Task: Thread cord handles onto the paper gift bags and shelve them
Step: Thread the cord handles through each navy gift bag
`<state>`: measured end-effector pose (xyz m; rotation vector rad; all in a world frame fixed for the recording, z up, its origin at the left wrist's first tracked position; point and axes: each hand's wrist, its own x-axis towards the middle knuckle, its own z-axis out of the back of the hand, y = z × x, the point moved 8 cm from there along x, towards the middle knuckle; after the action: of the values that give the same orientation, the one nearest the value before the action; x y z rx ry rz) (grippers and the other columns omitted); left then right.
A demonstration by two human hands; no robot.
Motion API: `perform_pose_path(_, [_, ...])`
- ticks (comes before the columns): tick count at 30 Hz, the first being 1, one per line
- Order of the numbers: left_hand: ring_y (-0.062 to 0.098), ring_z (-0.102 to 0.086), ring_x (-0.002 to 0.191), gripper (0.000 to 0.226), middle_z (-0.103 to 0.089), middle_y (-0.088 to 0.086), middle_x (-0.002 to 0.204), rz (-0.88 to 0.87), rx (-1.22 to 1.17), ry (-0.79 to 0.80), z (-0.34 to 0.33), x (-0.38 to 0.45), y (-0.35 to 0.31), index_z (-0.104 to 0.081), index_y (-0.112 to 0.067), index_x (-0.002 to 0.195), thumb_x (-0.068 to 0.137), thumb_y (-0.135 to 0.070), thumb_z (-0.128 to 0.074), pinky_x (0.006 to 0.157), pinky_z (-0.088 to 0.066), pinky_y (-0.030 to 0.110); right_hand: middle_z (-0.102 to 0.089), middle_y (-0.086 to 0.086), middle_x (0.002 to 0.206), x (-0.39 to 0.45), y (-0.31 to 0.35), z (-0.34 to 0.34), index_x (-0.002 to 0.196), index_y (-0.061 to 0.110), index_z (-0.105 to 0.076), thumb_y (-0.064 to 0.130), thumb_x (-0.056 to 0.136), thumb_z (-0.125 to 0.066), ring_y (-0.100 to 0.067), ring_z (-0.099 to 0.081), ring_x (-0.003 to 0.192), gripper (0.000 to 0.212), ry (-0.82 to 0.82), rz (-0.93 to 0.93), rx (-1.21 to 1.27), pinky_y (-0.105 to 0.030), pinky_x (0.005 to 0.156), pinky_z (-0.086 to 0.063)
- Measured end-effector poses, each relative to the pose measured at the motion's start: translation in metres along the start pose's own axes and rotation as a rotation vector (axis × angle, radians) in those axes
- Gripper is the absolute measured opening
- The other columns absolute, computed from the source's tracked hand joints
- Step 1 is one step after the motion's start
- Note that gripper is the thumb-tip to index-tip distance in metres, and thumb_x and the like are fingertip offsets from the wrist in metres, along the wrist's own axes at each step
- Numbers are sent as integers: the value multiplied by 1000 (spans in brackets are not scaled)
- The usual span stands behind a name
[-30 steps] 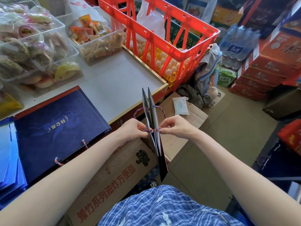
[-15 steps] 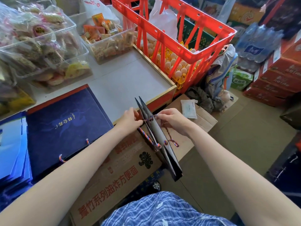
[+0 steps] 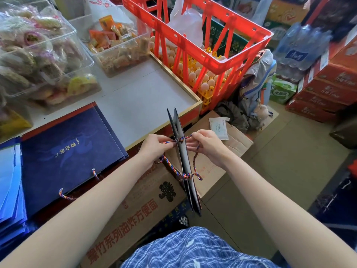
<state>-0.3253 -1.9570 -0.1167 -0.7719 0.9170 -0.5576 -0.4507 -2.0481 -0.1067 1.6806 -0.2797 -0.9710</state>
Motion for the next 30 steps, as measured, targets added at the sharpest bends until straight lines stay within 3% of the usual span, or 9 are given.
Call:
perform_pose_path(2, [14,-51,70,17,-62,2,77,9,-49,-1,-3,1,-1,-72,-15,93,80,-26,-72,57,-37,23,-64,-12,79,-1,0,3,83,1,-51,9,101,-36,-9,-67,59,26,-24,-10,56,-19,59,-55])
perform_pose_path(5, [13,-44,63,16,-54,-1,63,26,-50,-5,-1,-1,-5,-70,-17,71,80,-31,-71,52,-31,23,-63,-11,77,-1,3,13,79,3,-51,10,102,-34,-9,-65,55,29,-79,-35,146,-19,53,-54])
perform_pose_path(7, [13,-45,67,23,-56,-2,65,31,-27,30,5,-3,-10,-68,-19,64,82,-33,-69,54,-34,23,-62,-8,74,-1,7,24,78,5,-52,13,102,-36,-9,-63,53,29,-116,-56,52,-18,47,-51])
perform_pose_path(10, [12,-51,78,27,-61,-4,75,27,-81,60,20,-5,-30,-63,-18,66,89,-33,-60,69,-37,19,-62,1,65,0,26,40,82,6,-57,16,99,-45,-4,-50,45,23,-124,-20,-182,-14,37,-37])
perform_pose_path(13, [11,-61,83,29,-64,-4,84,51,-294,148,20,-10,-57,-57,-16,73,97,-28,-46,85,-40,31,-69,-2,76,-1,57,38,98,3,-65,9,90,-59,-4,-46,48,12,-59,57,-263,-13,41,-34])
perform_pose_path(18, [17,-64,79,20,-63,5,88,41,-562,303,7,-23,-94,-61,-8,91,97,-13,-43,86,-52,36,-62,-5,88,-10,104,38,97,9,-62,29,84,-68,-14,-53,67,25,-47,83,-927,-21,55,-42])
perform_pose_path(21, [22,-66,83,27,-59,11,106,13,-644,367,6,-28,-107,-63,-5,106,93,4,-40,81,-56,34,-65,-3,70,-25,107,39,83,4,-64,34,84,-68,-12,-51,52,30,64,-57,-1176,-21,45,-40])
perform_pose_path(26, [22,-69,79,46,-62,10,107,-107,-603,476,-11,-45,-128,-62,-12,108,88,18,-34,81,-55,30,-65,-15,81,-41,143,29,115,-2,-55,-2,88,-55,-16,-60,59,27,-19,209,-398,-19,50,-51])
perform_pose_path(30, [17,-70,79,37,-71,2,92,-222,-534,485,-19,-52,-141,-59,-19,109,89,9,-45,84,-55,30,-63,-14,99,-49,138,12,119,10,-49,6,88,-62,-20,-67,79,34,39,170,-379,-31,69,-58])
